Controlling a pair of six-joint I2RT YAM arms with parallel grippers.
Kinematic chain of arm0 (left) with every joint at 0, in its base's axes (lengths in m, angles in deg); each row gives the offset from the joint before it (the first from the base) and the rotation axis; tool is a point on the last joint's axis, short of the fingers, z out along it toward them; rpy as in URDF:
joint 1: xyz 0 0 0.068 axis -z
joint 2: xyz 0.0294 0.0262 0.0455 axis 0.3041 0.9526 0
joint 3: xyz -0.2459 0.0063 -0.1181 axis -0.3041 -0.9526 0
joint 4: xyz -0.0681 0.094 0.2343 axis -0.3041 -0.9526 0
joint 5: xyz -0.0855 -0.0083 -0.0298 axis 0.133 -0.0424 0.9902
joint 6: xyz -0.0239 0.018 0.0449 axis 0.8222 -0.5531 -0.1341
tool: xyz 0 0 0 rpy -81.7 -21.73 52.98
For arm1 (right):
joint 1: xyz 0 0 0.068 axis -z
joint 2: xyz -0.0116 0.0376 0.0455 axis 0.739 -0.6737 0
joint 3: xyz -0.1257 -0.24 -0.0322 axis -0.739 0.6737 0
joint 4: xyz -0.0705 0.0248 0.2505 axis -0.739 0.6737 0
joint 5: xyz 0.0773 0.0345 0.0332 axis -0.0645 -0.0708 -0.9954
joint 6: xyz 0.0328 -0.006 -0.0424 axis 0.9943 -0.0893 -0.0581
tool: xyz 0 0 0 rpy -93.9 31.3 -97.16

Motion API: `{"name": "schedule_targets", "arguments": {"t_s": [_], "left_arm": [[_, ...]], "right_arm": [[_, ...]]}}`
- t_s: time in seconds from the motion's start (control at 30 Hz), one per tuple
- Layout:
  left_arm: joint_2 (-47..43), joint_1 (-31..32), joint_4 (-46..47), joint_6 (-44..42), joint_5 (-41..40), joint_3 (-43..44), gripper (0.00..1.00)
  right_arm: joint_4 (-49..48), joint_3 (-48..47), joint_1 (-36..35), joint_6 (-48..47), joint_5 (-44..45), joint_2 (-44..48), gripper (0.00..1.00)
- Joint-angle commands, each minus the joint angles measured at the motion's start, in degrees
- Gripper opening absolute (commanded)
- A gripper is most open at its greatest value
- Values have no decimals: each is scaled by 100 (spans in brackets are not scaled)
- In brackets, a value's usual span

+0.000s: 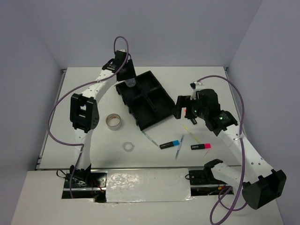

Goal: Sort the stationery into containers
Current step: Place the stationery in the storage box, then move the stationery to the center of the board.

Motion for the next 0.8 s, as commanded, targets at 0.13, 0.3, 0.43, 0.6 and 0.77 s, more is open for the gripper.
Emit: {"name": "schedule_targets", "arguments": {"t_s": [0.13, 0.3, 0.43, 0.6, 0.77], "left_arm": [[-84, 120, -227, 3, -438, -49, 50], [48, 129, -385, 47, -499, 74, 71], [-57, 129, -421, 109, -597, 31, 99], [-452, 164, -359, 48, -631, 66, 99], [-1672, 199, -394, 56, -877, -408, 99]], "right_arm": [[-207, -8, -41, -94, 1, 52, 100], [-181, -25, -41, -102, -17, 35, 100], [-172, -25, -41, -111, 1, 61, 100], [-163, -34, -41, -129, -43, 35, 100], [-339, -86, -286, -331, -807, -219, 100]]}}
